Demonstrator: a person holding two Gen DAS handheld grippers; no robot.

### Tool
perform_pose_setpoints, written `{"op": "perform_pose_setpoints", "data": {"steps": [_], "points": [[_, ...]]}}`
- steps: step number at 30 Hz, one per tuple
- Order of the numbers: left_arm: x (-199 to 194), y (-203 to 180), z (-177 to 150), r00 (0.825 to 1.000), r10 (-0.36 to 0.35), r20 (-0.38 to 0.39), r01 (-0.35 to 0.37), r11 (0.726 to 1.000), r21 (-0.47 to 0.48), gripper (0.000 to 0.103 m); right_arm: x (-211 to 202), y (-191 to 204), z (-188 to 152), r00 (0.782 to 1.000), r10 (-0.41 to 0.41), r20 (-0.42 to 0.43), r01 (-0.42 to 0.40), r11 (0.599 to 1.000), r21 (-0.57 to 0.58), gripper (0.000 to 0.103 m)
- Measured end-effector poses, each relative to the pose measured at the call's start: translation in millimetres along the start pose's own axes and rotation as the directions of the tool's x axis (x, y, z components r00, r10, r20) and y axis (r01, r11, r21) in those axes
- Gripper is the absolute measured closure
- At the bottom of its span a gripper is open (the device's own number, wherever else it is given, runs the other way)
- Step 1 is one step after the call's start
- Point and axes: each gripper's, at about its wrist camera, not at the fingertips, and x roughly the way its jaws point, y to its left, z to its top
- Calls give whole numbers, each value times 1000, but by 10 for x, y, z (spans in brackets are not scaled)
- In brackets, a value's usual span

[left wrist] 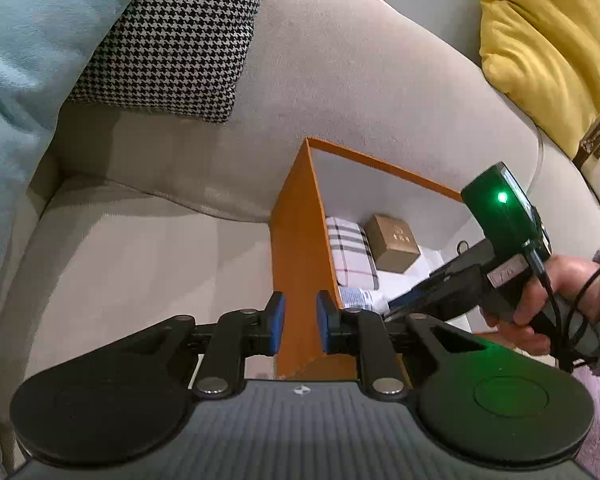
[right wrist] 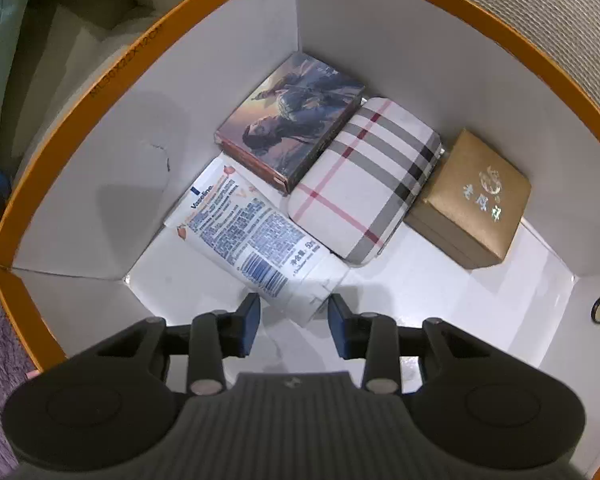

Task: Organize rigid objects
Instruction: 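Withdraw both open tools from the orange box toward the item pile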

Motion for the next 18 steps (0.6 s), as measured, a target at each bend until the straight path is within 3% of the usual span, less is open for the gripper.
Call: {"op": "perform_pose_setpoints", "data": {"steps": [3, 7, 9, 14, 18], "points": [[-91, -41, -64, 1000, -9, -3, 9, 1000, 11, 81, -120, 15, -61, 999, -19, 47, 18, 1000, 12, 64], [-250, -125, -239, 1000, -19, -21, 20, 998, 57, 81, -472, 73, -254, 981, -68, 182, 60, 997, 51, 60], [-339, -162, -377, 999, -19, -42, 23, 996, 82, 81, -691, 73, -399, 961, -77, 267, 60, 996, 69, 58], [-508, -245, -755, 995, 8, -100, 6, 990, 139, 81, -1122, 244, -923, 902, -3, 431, -68, 986, 150, 58], [-604, -341, -1036, 992, 27, -124, -5, 985, 174, 71, -1189, 465, -1411, 851, -28, 524, -74, 982, 172, 58]]}}
